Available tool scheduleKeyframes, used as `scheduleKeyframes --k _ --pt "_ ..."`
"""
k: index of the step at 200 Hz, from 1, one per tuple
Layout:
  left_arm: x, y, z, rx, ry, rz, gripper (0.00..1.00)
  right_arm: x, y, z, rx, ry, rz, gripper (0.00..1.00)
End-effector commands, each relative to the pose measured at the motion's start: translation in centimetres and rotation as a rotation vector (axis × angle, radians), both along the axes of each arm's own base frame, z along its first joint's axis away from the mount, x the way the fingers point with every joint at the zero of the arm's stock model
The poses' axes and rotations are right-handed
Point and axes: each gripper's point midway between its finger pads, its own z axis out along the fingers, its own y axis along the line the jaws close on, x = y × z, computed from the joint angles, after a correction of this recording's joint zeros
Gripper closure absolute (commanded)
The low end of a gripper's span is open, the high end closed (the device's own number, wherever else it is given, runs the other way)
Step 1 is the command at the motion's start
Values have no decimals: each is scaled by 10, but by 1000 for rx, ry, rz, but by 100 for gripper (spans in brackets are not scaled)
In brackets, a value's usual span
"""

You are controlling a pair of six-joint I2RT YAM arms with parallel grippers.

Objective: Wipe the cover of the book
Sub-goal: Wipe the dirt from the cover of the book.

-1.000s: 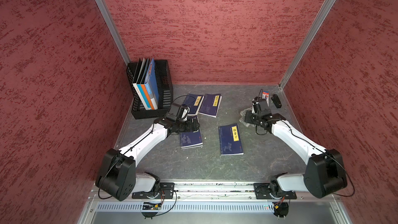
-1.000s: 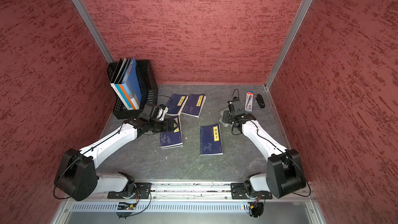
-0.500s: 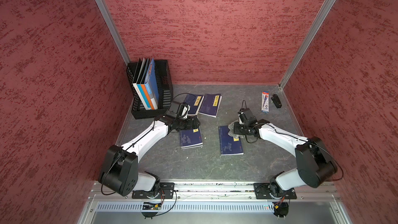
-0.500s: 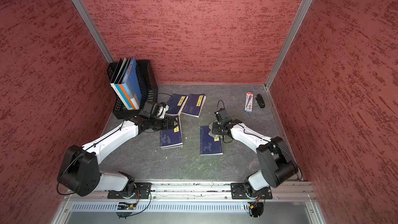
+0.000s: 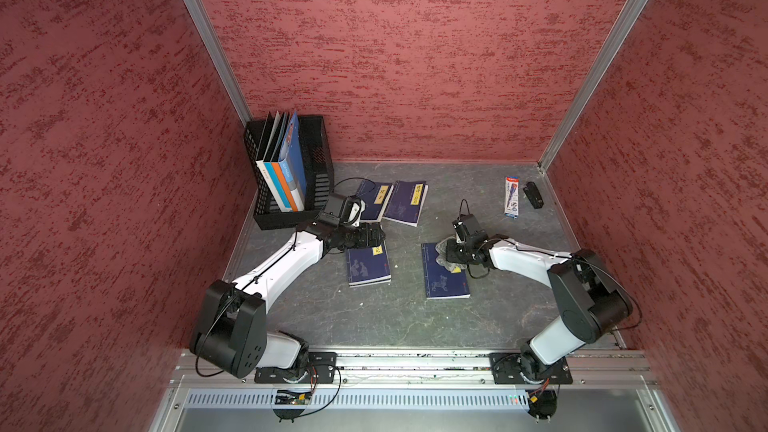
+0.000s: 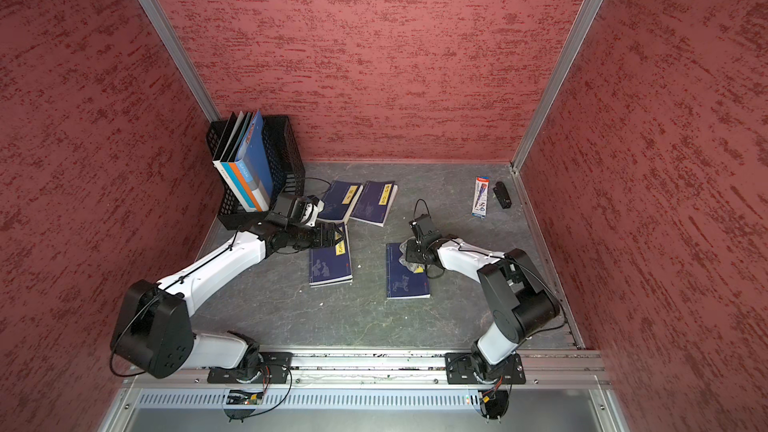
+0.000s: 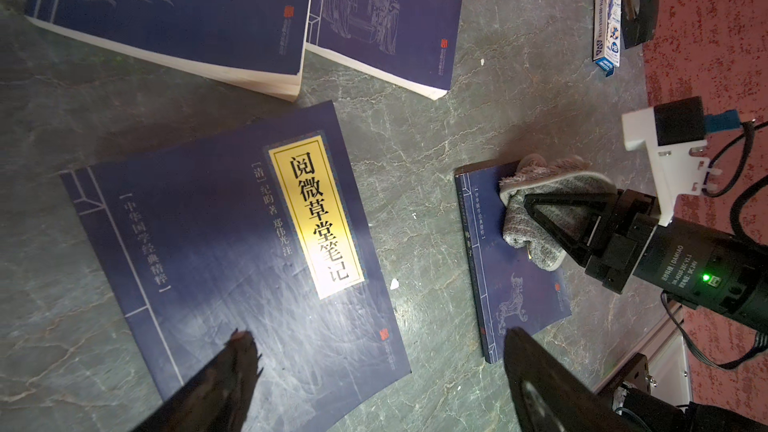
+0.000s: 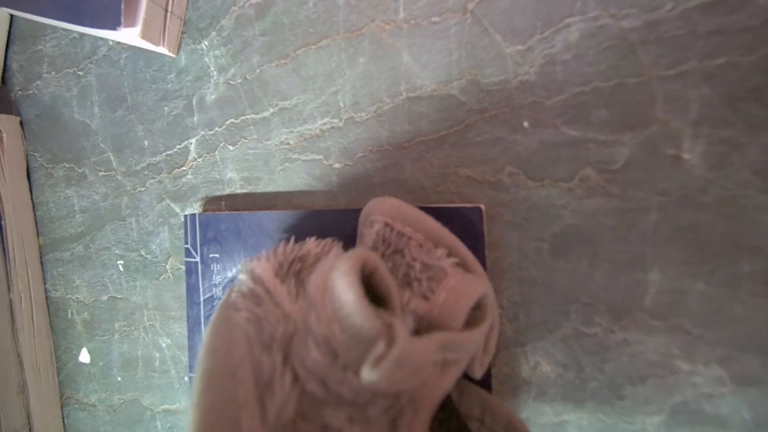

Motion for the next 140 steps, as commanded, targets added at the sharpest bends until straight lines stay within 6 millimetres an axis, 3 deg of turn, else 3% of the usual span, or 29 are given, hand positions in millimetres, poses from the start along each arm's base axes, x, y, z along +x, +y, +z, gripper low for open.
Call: scheduleKeyframes --k 1,79,92,140 --pt "10 0 7 -4 -22 -9 6 -34 -13 -25 -81 112 -4 80" --pt "21 4 5 -6 -20 4 5 -108 -14 -34 -96 217 26 79" --pt "23 4 5 -5 -18 3 5 -123 -20 -40 -131 254 18 79" --pt "27 9 1 -2 -11 10 5 -151 -40 -29 -140 263 -34 79"
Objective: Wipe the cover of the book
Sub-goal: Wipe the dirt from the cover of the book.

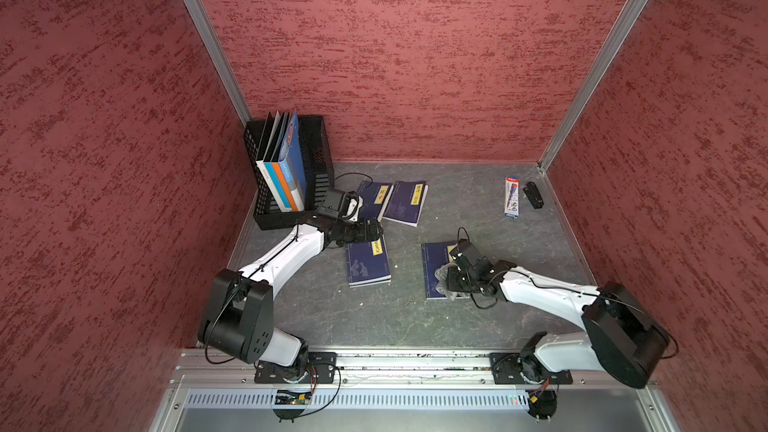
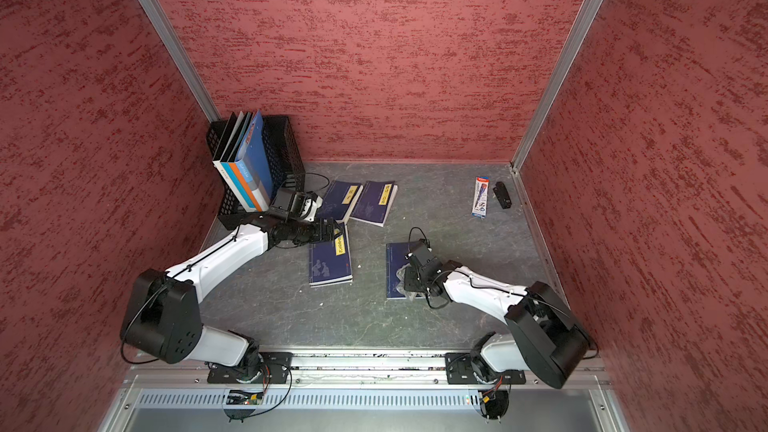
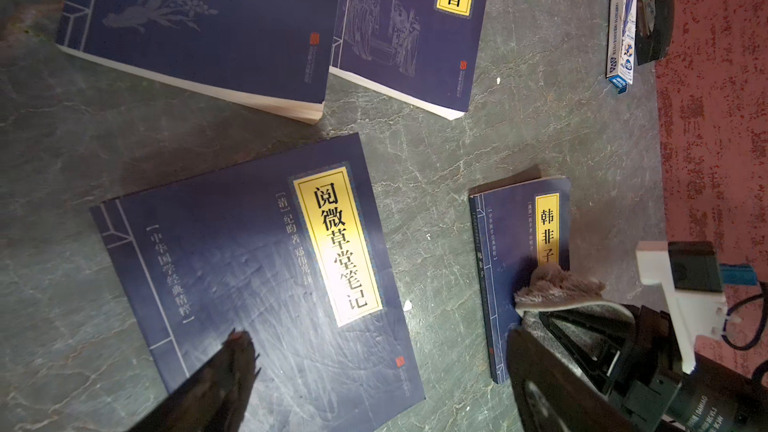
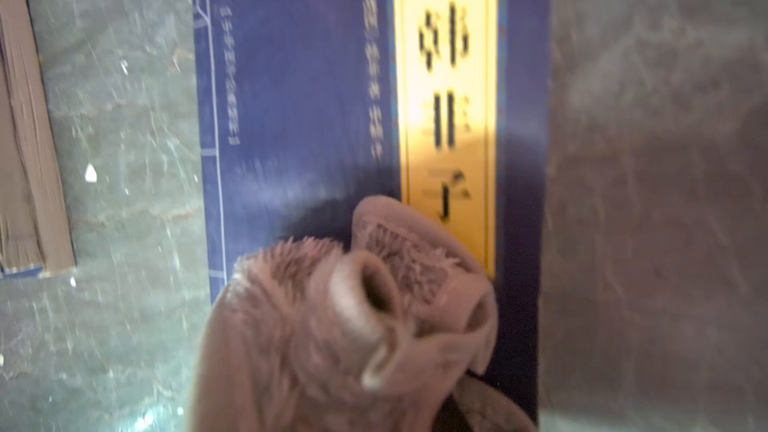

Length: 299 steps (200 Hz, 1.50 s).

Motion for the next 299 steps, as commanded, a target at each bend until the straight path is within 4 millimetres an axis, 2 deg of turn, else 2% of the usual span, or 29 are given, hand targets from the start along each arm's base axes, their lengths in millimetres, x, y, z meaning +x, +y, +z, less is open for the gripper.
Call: scheduleKeyframes --k 1,22,47,92,123,156,182,207,230,248,278,299 --pt "8 0 8 -11 -29 -14 5 -50 -43 -25 -145 174 -54 78" --pt "9 1 4 -13 -19 -14 5 -51 -41 -20 -116 164 -62 78" --pt "11 1 3 -15 -12 -13 4 -40 -36 -21 -110 135 -74 78" --pt "10 3 5 -20 -16 -8 4 -4 -9 -29 -98 95 -45 77" --pt "9 5 12 -26 -30 -4 4 26 2 -38 -92 76 -40 77" --pt "7 8 19 -29 -43 0 4 68 -2 -43 -90 45 -71 77" --pt "7 12 21 -31 -48 8 4 99 -10 -34 -96 3 -94 77" --pt "6 15 21 -35 -48 14 4 114 -26 -28 -112 -17 -125 77" --pt "6 16 21 -40 -49 17 3 113 -42 -30 -130 -6 -149 77" --pt "7 16 22 -40 -50 16 3 104 -45 -30 -120 2 -152 77" --pt "9 18 23 -40 -52 20 3 74 -49 -35 -95 41 -173 77" --pt "11 20 22 -40 -52 27 3 49 -45 -42 -81 76 -170 77"
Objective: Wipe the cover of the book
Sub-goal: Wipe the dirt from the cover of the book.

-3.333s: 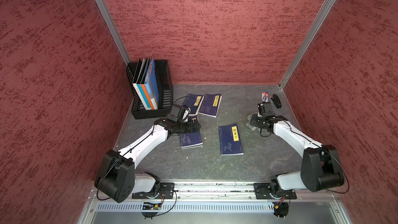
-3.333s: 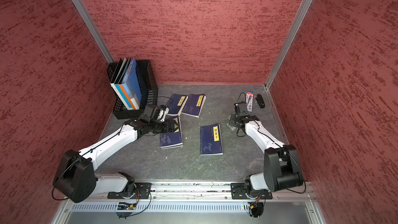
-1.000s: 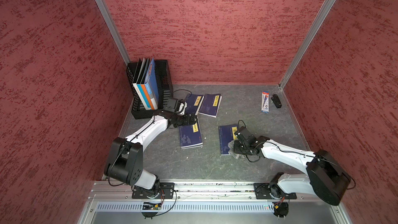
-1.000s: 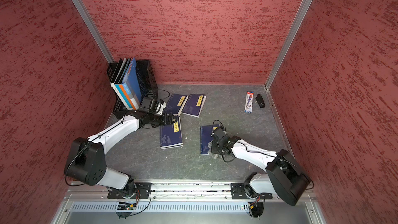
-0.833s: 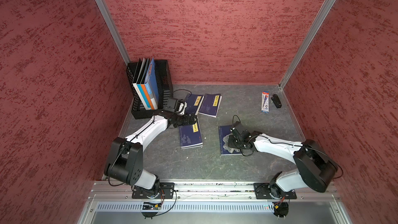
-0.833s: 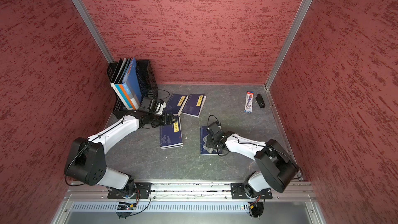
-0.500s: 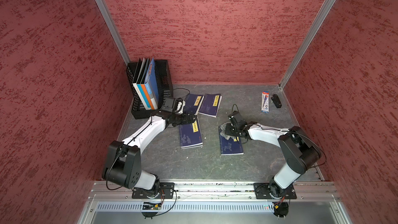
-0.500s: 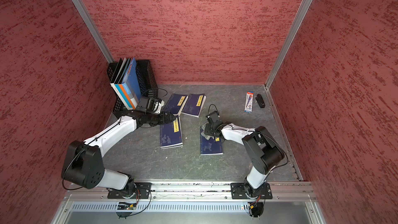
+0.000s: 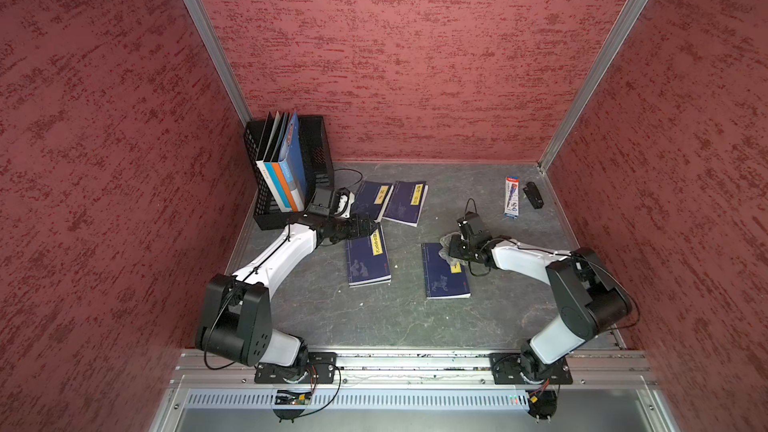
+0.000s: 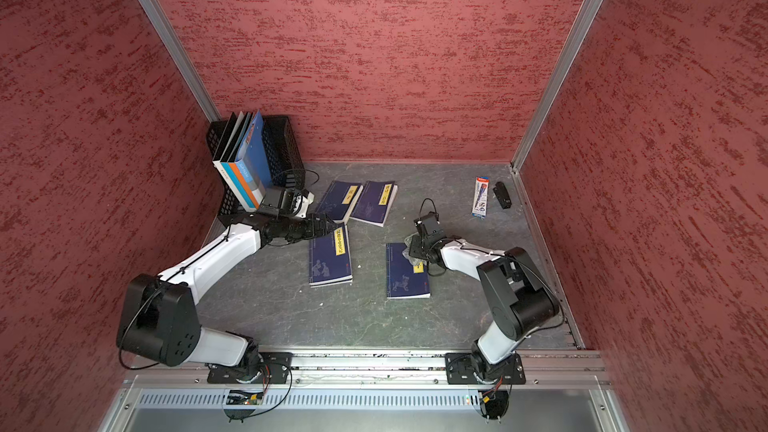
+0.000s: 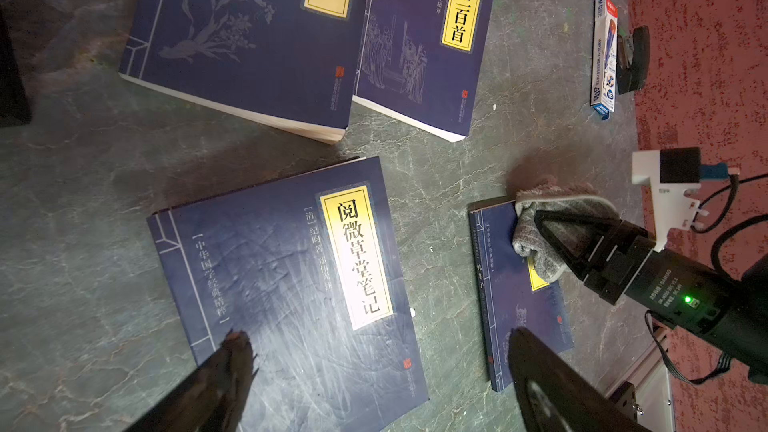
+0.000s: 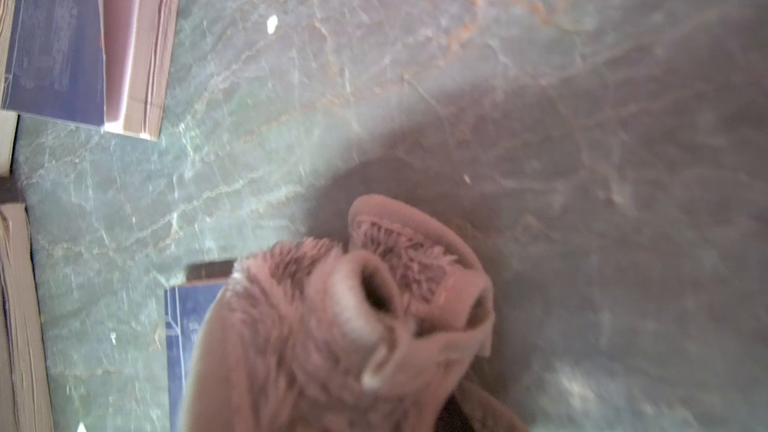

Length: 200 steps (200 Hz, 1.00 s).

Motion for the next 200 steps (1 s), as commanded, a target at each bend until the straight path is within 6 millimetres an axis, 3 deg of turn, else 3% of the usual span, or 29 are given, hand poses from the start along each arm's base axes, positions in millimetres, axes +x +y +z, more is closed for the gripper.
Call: scheduleKeyframes --k 1,50,72,100,107,145,159,176,200 --pt "2 3 10 -2 -29 -9 3 -64 -19 -43 -78 211 -13 77" --pt "3 5 8 1 -21 1 3 -133 3 -53 -67 302 44 77" --pt "4 6 6 1 -14 6 3 -150 4 -55 -76 327 52 77" --pt "3 6 5 2 -12 8 3 -130 15 -41 -67 243 79 76" --pt "3 7 5 2 -10 9 3 -123 18 -46 -89 248 94 76" --pt "2 7 8 -2 -15 12 3 -49 36 -50 -120 184 130 78" --pt "1 6 10 -2 -18 11 3 -30 48 -47 -121 164 159 78" --pt "-1 7 12 -3 -23 14 3 -23 57 -44 -110 163 184 78" --pt "-2 8 14 -4 -30 19 3 -39 54 -42 -89 172 193 78"
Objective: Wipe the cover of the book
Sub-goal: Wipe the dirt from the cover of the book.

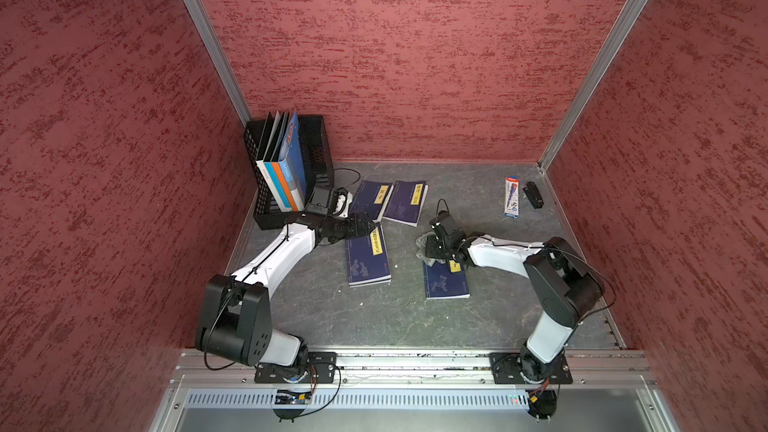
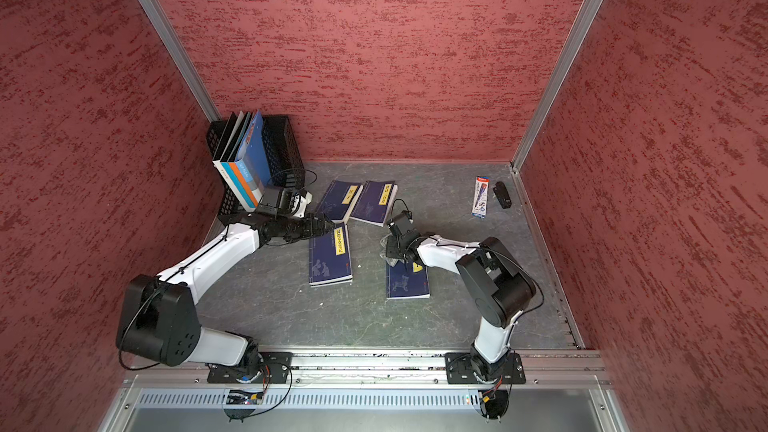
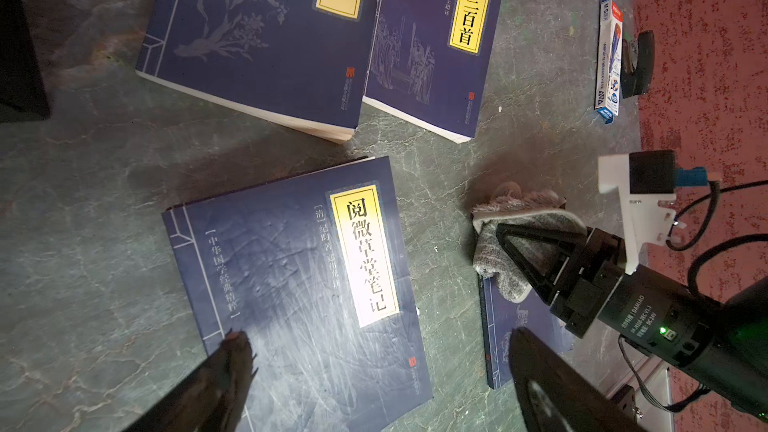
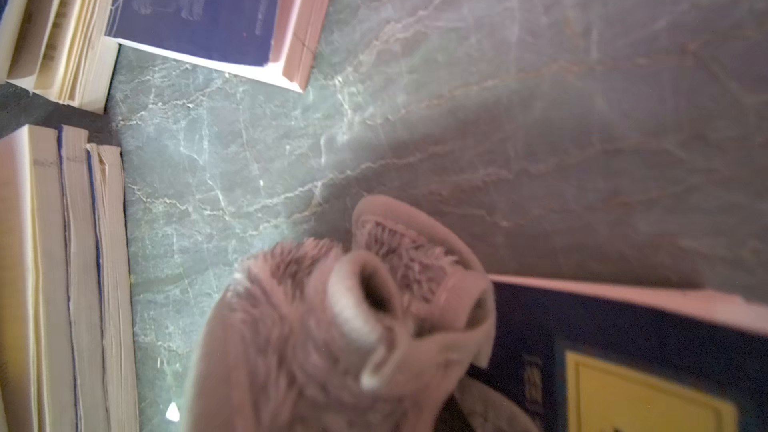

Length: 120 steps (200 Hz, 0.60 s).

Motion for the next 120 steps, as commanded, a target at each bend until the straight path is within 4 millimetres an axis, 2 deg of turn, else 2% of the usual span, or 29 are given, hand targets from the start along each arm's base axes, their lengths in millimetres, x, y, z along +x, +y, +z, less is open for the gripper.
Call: scheduleKeyframes --k 1,22,47,73,93,120 --pt "-1 3 12 -5 -35 7 3 -52 -28 -43 -109 181 45 78" --pt "0 3 11 -5 -33 7 3 -82 -29 -41 -77 201 70 78" --pt "2 2 11 -5 -34 4 3 -129 -21 -44 -53 256 116 77" --pt "3 3 12 -2 -34 6 3 -170 -33 -57 -77 320 76 77" --pt "3 3 11 0 -34 5 3 -176 -44 -55 -79 306 42 77" --pt "2 3 10 4 -29 6 3 -154 -43 -46 -115 244 37 77"
